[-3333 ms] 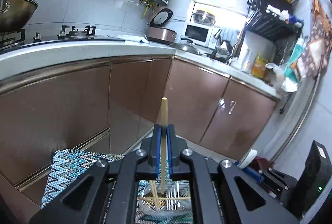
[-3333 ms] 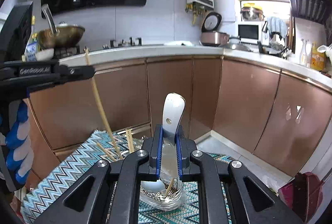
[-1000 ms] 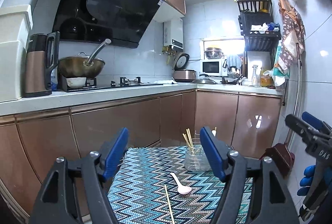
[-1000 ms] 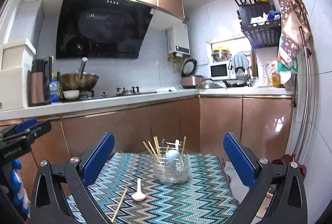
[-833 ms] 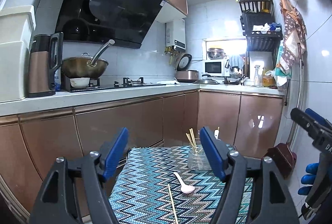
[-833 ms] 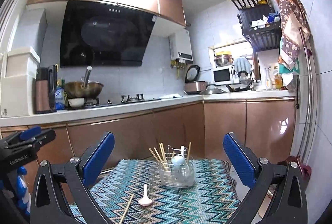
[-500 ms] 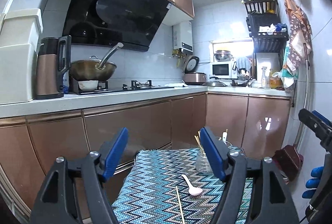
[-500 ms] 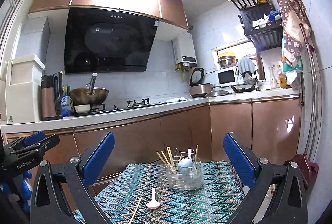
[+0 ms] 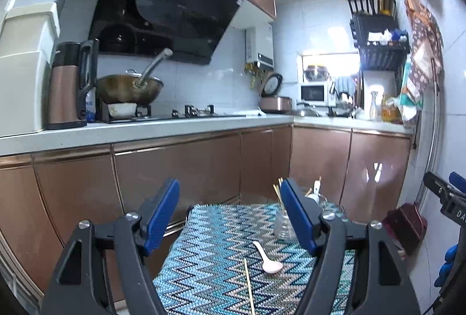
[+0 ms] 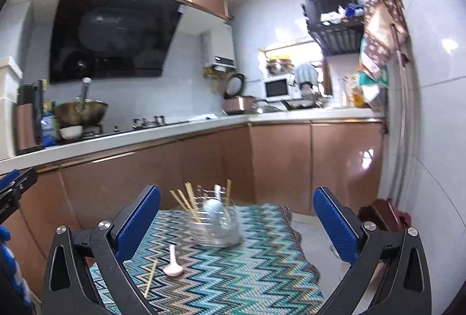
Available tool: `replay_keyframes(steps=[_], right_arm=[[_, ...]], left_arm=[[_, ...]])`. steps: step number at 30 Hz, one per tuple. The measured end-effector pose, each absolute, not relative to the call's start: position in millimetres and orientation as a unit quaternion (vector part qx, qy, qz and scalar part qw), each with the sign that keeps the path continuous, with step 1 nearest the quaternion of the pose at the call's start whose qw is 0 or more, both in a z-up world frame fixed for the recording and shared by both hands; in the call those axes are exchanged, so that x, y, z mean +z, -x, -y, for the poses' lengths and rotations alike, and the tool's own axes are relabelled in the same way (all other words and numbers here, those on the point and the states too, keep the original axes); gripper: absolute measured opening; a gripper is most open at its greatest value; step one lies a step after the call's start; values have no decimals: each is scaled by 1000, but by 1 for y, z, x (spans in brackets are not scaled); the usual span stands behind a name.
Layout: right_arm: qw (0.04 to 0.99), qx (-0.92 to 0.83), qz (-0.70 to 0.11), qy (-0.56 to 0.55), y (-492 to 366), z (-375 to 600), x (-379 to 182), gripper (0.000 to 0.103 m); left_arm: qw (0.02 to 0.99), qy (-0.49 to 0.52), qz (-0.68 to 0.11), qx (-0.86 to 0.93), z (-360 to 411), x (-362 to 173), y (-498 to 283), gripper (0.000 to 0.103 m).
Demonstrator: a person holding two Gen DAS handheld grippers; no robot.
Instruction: Organize utensils
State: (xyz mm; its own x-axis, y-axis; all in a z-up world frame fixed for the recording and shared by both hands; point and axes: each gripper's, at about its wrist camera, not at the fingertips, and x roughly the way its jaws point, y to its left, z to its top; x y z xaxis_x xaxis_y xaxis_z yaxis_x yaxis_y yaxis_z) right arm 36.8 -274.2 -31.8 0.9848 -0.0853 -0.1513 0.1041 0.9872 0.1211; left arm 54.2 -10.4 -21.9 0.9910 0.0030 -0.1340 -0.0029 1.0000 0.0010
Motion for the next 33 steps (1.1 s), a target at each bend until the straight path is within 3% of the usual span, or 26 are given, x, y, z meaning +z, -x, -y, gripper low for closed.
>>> replay_keyframes(steps=[23, 33], right_arm=[[986, -62, -139, -63, -104, 289, -68, 103], [973, 12, -221, -61, -161, 270, -108, 103]], left_arm=[[976, -13, -219, -13, 37, -86, -159, 70], [924, 49, -375, -48, 3, -157, -238, 70]])
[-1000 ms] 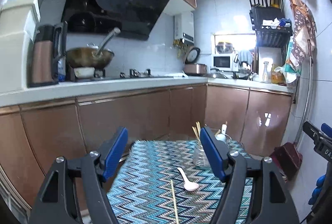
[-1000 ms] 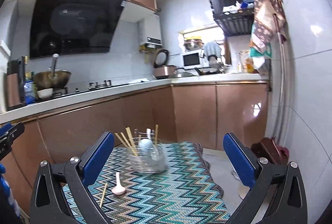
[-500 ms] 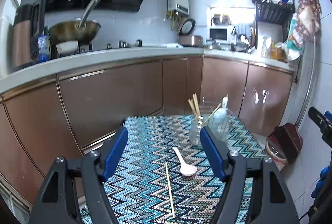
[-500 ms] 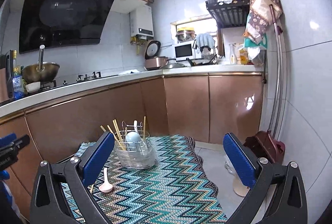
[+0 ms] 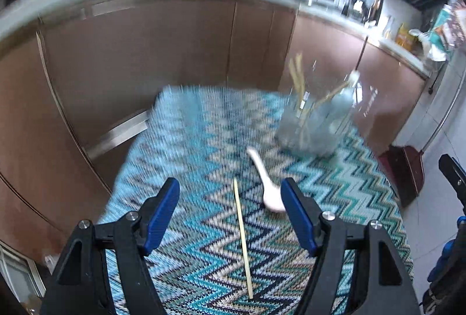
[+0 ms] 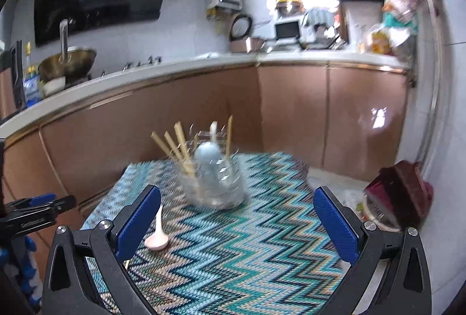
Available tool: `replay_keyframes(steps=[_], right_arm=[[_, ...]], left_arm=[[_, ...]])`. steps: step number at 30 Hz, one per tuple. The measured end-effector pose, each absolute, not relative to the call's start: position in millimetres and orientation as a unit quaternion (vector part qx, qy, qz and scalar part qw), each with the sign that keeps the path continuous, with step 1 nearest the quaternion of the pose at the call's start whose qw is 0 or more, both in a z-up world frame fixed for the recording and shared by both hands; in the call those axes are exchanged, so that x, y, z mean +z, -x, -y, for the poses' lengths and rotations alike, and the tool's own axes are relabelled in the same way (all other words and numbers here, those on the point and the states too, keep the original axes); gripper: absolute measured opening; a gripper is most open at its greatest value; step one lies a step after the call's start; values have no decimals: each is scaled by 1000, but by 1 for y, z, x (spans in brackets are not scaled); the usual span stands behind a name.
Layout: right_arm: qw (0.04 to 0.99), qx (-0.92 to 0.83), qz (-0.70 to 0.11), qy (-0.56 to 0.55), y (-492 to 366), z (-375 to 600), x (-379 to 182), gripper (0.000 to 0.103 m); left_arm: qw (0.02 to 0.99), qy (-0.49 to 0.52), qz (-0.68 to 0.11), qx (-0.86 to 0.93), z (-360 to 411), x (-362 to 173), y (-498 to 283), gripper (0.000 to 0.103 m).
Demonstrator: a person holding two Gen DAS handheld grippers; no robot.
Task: Organize utensils
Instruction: 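Grasp the last chopstick with the left tool while the right tool grasps the last white spoon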
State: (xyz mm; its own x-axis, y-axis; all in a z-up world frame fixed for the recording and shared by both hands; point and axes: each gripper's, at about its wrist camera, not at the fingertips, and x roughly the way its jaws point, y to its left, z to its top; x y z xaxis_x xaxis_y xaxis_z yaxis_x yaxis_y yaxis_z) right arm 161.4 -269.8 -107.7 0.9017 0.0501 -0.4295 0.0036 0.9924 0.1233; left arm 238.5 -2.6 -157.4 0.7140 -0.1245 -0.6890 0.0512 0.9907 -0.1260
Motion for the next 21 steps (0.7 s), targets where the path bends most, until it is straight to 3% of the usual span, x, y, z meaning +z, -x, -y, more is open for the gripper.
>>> replay_keyframes(steps=[3, 10, 13, 21], right_arm=[[964, 51, -253, -54, -182, 255, -121, 100], [933, 135, -333, -24, -231, 216, -150, 68], [920, 160, -357, -14, -251, 199, -159, 56], [885, 209, -416, 12, -307, 163, -180, 48]], left_arm=[[898, 67, -428, -72, -1, -184, -260, 70], [858, 69, -498, -102, 2, -225, -297, 66], [841, 77, -524, -106, 2, -237, -315, 53], [806, 79, -574, -120, 9, -265, -351, 25]])
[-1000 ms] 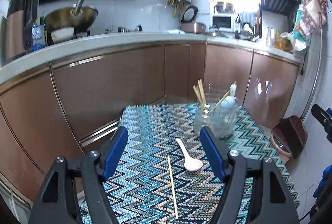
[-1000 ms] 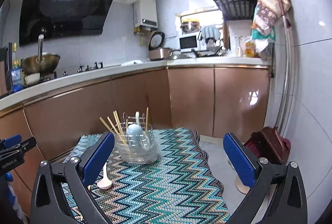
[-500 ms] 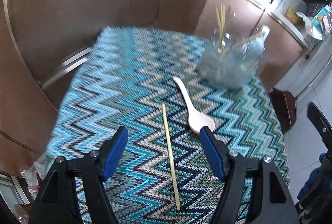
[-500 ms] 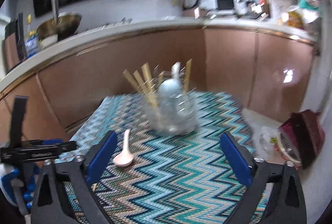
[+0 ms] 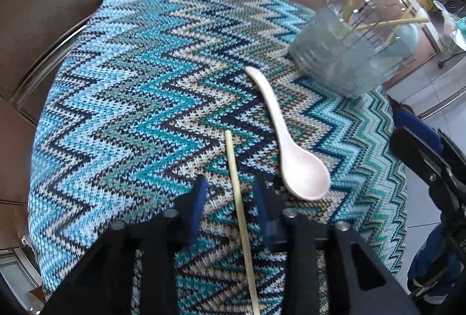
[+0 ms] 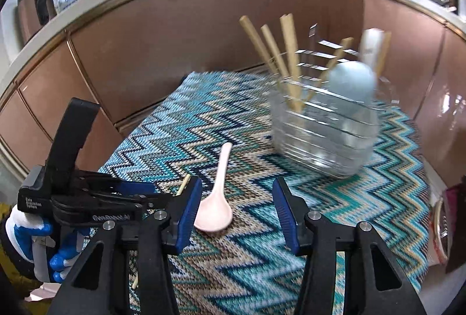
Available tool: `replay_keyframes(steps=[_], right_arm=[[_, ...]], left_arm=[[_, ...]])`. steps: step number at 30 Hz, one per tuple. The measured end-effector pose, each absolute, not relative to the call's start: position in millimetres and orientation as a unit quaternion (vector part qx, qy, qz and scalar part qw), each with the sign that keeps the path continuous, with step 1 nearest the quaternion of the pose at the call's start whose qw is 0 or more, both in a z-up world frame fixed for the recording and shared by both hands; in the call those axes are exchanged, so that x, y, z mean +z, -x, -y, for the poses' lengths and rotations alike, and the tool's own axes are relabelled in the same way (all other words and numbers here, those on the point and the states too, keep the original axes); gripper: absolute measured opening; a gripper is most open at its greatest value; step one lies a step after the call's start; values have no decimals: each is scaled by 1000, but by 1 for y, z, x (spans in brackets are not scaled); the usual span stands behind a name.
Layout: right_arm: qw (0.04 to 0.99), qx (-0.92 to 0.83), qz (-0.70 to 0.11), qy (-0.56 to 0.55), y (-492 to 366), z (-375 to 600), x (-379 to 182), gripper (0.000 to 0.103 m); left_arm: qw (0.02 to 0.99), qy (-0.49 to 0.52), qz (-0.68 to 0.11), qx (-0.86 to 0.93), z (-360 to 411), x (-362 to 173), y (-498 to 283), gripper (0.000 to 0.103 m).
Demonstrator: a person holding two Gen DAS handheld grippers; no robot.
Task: Organize utensils
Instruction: 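Grasp the last chopstick with the left tool while the right tool grasps the last white spoon, then carry the chopstick and white spoon to the holder and lower them in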
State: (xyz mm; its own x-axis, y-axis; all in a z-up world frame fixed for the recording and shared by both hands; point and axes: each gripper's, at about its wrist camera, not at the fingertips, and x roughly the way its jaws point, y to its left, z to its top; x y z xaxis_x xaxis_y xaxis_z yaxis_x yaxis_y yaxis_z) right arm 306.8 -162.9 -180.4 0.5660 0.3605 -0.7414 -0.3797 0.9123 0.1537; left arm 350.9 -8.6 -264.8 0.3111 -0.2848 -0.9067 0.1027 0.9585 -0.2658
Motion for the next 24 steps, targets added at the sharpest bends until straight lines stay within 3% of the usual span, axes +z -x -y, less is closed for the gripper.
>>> replay_keyframes(steps=[2, 8, 12, 24], right_arm=[[874, 219, -433, 14, -321, 155, -188, 46], [838, 244, -488, 11, -360, 130, -214, 39], [813, 250, -526, 4, -385, 114, -233, 29], [780, 234, -580, 21, -427, 92, -264, 13]], left_arm=[[799, 79, -582, -128, 10, -270, -355, 14], [790, 66, -593, -144, 18, -278, -364, 9], [787, 72, -594, -149, 18, -282, -370, 8], [793, 86, -583, -154, 10, -280, -363, 7]])
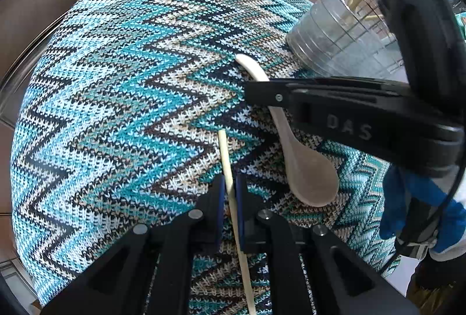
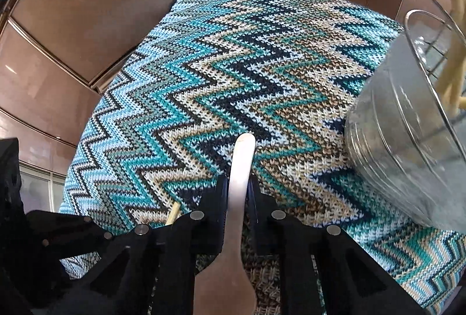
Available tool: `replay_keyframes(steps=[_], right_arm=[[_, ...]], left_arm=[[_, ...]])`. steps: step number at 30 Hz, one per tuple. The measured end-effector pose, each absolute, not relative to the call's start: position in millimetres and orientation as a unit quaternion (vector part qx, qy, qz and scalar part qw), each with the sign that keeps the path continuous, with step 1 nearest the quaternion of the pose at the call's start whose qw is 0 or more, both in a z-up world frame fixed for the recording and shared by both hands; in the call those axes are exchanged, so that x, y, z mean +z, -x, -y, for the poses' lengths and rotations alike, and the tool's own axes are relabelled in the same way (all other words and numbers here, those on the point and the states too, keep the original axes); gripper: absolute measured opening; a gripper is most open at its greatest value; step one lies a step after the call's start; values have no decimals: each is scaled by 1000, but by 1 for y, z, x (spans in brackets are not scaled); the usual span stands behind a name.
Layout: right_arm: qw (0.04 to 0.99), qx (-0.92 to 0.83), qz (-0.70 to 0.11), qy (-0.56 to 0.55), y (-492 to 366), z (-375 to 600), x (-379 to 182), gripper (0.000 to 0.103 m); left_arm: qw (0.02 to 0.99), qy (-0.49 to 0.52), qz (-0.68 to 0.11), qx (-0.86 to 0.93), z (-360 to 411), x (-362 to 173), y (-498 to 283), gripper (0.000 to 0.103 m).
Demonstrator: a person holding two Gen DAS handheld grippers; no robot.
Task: Organize utensils
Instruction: 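Carry the chopstick and white spoon to the holder and lower them in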
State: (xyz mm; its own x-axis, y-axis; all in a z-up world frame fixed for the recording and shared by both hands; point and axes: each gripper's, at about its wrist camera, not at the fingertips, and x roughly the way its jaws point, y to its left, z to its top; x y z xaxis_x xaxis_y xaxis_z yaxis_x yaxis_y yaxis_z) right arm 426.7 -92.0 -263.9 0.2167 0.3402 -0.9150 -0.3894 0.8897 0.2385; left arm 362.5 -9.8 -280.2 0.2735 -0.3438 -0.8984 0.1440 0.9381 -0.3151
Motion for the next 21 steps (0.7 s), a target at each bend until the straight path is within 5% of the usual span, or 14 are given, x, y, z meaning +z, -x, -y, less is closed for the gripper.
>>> replay_keyframes(steps=[21], right_arm=[[878, 252, -408, 0, -294, 143, -186, 12]], left_arm=[[873, 83, -456, -151, 3, -213, -278, 5]])
